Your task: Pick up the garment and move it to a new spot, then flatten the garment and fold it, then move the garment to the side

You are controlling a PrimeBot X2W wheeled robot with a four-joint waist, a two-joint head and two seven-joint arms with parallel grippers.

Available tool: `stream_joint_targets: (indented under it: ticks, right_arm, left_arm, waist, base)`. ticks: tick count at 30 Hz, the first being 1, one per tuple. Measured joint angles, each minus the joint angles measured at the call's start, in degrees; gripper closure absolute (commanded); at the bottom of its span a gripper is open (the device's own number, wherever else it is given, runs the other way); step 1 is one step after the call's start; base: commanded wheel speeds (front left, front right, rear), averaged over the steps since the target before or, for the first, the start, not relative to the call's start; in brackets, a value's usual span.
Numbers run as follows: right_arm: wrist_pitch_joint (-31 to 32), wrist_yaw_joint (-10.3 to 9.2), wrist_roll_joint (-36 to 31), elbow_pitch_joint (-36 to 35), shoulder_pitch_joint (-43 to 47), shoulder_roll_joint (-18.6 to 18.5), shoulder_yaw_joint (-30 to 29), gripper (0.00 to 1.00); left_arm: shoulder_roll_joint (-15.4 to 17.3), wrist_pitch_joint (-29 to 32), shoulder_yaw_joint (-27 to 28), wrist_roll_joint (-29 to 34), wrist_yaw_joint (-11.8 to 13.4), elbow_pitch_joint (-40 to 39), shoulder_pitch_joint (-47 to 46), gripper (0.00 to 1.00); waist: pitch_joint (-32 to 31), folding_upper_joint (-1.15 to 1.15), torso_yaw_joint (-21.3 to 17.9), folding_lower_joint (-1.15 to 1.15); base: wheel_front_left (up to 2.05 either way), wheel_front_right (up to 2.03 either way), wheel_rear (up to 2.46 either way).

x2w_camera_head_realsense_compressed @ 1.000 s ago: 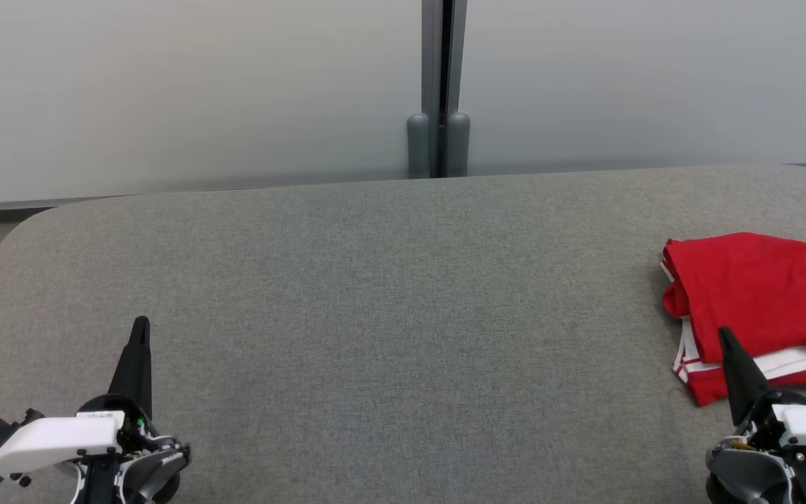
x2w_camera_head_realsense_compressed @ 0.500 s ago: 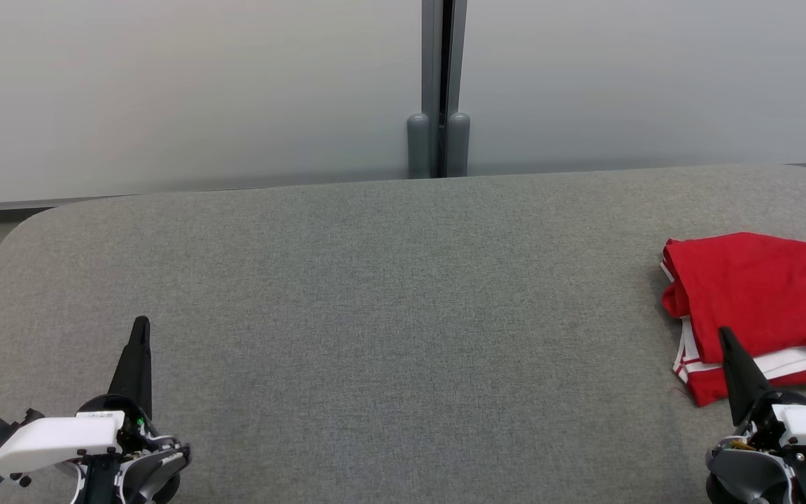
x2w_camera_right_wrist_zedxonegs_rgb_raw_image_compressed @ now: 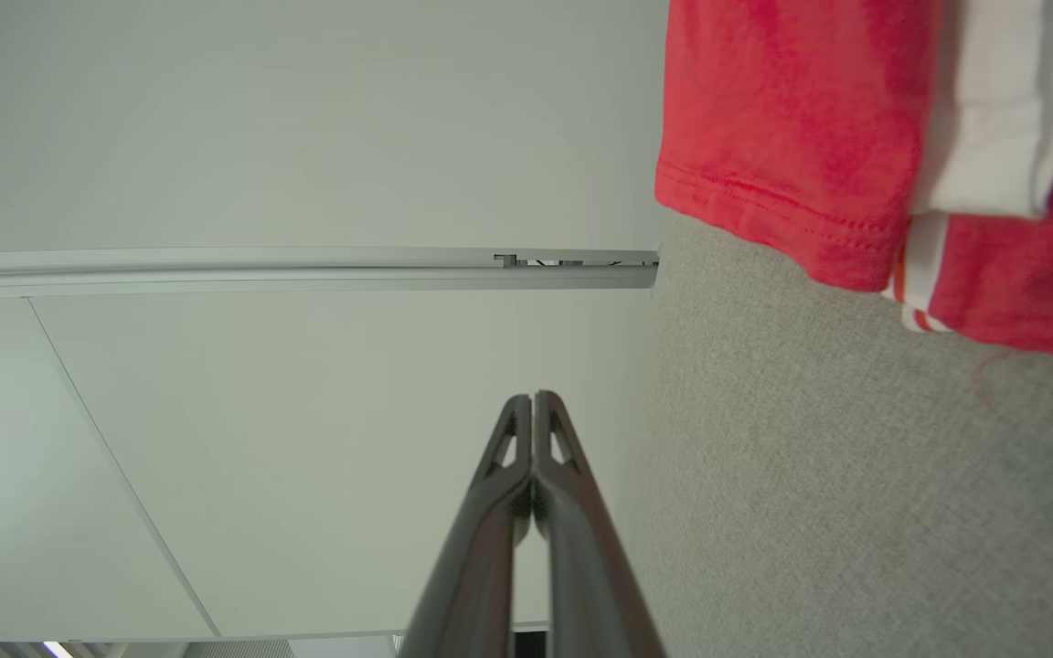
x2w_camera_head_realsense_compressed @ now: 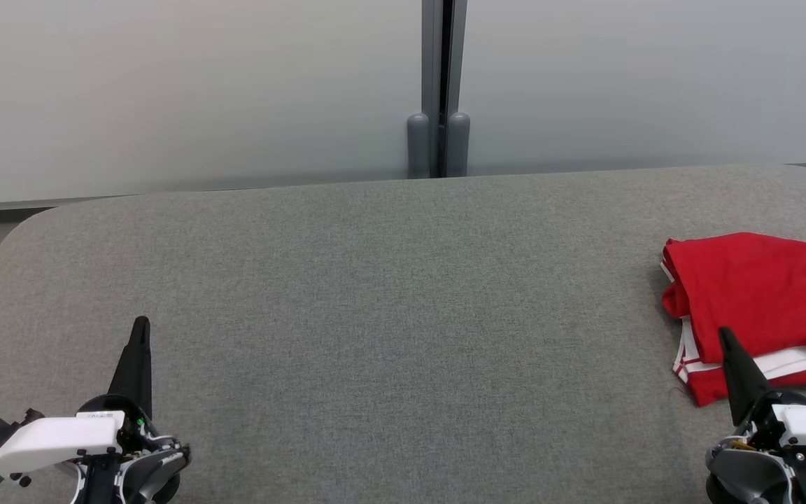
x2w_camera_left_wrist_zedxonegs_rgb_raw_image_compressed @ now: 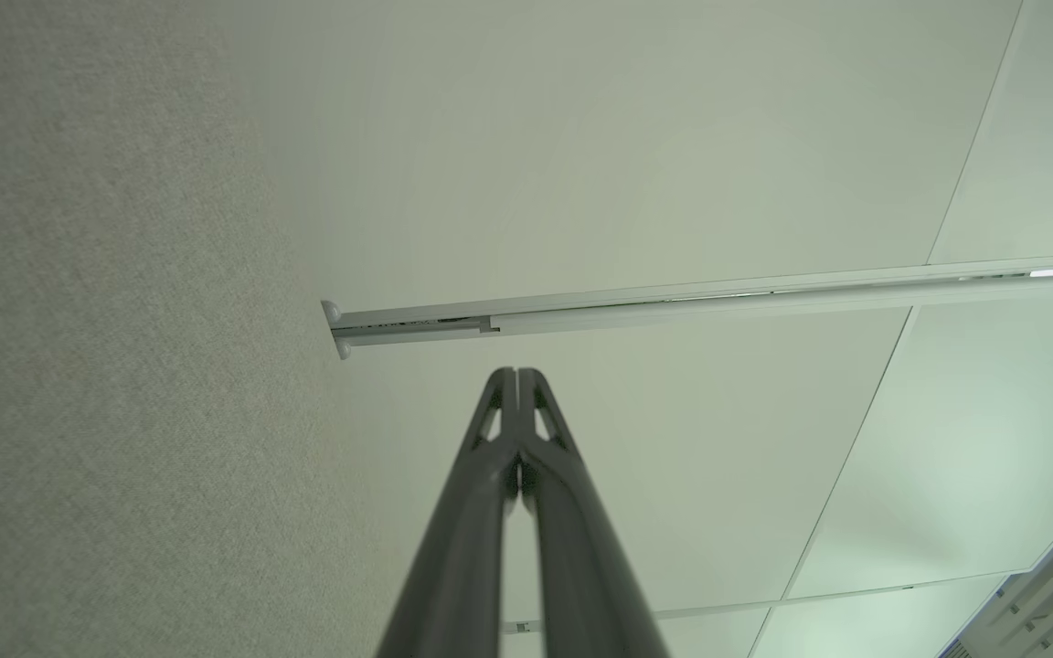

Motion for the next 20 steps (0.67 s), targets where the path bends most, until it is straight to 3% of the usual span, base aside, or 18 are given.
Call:
stream_joint_targets:
  ticks: [20]
  right_arm:
    - [0.0, 0.0, 0.0, 0.0, 0.0, 0.0, 0.0, 1.0]
  left_arm:
    - [0.0, 0.0, 0.0, 0.0, 0.0, 0.0, 0.0, 1.0]
  waist:
    - [0.0, 0.0, 0.0, 0.0]
  base:
    - [0.0, 0.0, 0.0]
